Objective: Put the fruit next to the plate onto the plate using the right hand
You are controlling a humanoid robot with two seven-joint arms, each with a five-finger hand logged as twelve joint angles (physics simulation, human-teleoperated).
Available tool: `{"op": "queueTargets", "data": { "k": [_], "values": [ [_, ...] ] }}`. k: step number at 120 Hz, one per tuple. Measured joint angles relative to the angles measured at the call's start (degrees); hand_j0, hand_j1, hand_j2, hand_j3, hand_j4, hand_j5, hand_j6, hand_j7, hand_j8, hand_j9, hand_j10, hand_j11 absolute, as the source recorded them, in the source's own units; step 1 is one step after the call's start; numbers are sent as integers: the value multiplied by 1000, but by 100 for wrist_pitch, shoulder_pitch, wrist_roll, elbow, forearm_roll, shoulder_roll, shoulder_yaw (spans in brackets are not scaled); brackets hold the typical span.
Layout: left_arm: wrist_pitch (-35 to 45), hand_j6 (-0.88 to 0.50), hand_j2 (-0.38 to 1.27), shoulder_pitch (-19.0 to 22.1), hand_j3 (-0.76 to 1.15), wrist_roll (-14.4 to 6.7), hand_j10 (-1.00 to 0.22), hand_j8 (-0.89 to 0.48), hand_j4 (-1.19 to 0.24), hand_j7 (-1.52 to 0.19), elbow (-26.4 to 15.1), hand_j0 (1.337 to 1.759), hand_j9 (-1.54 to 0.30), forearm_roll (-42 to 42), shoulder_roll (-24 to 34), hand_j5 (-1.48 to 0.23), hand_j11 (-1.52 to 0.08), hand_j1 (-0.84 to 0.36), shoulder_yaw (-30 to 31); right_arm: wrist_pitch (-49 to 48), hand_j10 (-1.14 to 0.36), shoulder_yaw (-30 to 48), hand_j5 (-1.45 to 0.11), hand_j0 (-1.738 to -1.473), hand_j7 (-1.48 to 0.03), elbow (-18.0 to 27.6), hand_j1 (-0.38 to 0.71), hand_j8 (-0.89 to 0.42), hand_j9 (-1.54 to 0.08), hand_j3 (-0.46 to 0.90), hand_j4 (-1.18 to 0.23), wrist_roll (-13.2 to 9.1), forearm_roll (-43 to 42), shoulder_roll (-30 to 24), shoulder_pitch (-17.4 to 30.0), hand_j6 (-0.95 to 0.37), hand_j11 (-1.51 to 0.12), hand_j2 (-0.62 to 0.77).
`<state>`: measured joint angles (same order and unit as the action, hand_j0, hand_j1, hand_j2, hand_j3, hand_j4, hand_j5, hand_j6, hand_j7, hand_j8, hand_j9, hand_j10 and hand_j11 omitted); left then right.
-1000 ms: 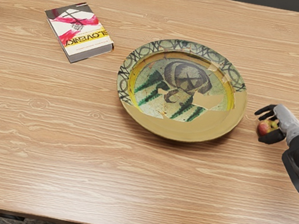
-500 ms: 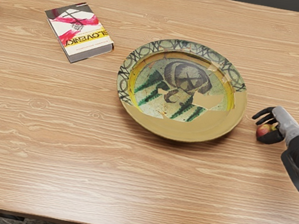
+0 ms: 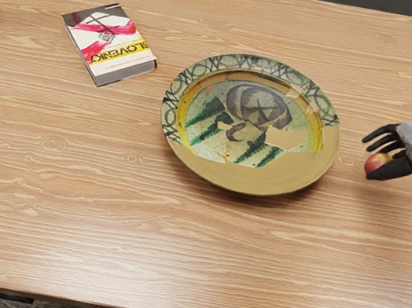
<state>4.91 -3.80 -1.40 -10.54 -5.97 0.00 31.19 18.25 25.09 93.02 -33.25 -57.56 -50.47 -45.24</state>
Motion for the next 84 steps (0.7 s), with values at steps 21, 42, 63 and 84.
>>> {"op": "queueTargets", "data": {
  "k": [21, 42, 63, 84],
  "values": [
    [1, -230, 46, 2, 0, 0, -230, -230, -230, -299, 0, 1658, -299, 0, 0, -299, -299, 73, 0, -234, -490, 308, -762, -1657, -751, 213, 239, -468, -757, 0, -571, -142, 20, -42, -84, -578, -755, 135],
    [1, -230, 46, 2, 0, 0, -230, -230, -230, -299, 0, 1658, -299, 0, 0, -299, -299, 73, 0, -365, -485, 381, -769, -1657, -756, 296, 247, -464, -761, 0, -573, -169, 55, 73, -314, -581, -757, 153],
    [1, -230, 46, 2, 0, 0, -230, -230, -230, -299, 0, 1658, -299, 0, 0, -299, -299, 73, 1, -389, -497, 393, -776, -1658, -759, 314, 251, -475, -765, 0, -572, -176, 74, 359, -501, -582, -755, 194],
    [1, -230, 46, 2, 0, -1, -230, -230, -230, -299, 0, 1658, -299, 0, 0, -299, -299, 73, 1, -393, -495, 396, -783, -1658, -763, 316, 257, -468, -768, 0, -573, -176, 75, 635, -592, -584, -759, 191]
  ]
}}
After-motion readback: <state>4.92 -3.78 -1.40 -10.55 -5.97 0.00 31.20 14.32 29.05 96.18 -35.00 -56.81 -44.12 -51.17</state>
